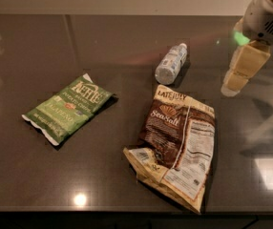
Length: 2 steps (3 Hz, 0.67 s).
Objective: Pick blue plastic bottle
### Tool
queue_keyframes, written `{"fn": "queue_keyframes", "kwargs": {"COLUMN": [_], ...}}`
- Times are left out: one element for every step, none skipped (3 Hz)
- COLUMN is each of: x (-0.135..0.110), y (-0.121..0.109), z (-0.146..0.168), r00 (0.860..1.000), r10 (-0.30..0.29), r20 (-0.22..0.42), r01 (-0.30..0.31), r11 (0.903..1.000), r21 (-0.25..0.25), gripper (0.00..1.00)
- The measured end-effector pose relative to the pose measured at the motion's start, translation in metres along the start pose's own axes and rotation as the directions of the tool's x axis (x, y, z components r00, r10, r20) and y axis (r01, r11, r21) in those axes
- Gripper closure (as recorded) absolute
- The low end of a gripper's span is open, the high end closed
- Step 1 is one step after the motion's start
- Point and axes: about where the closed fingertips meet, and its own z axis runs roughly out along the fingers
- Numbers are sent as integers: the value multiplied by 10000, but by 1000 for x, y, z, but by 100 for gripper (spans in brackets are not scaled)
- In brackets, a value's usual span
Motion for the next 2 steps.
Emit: {"fn": "queue_keyframes", "kwargs": {"x": [-14,-44], "y": [-24,-43], "z": [12,37], "r00": [9989,9925], "r10": [464,1188], "r20": [7,-271], "r01": [-464,-1192], "r11": [9989,9928], "r21": [10,-130], "gripper": [0,0]}}
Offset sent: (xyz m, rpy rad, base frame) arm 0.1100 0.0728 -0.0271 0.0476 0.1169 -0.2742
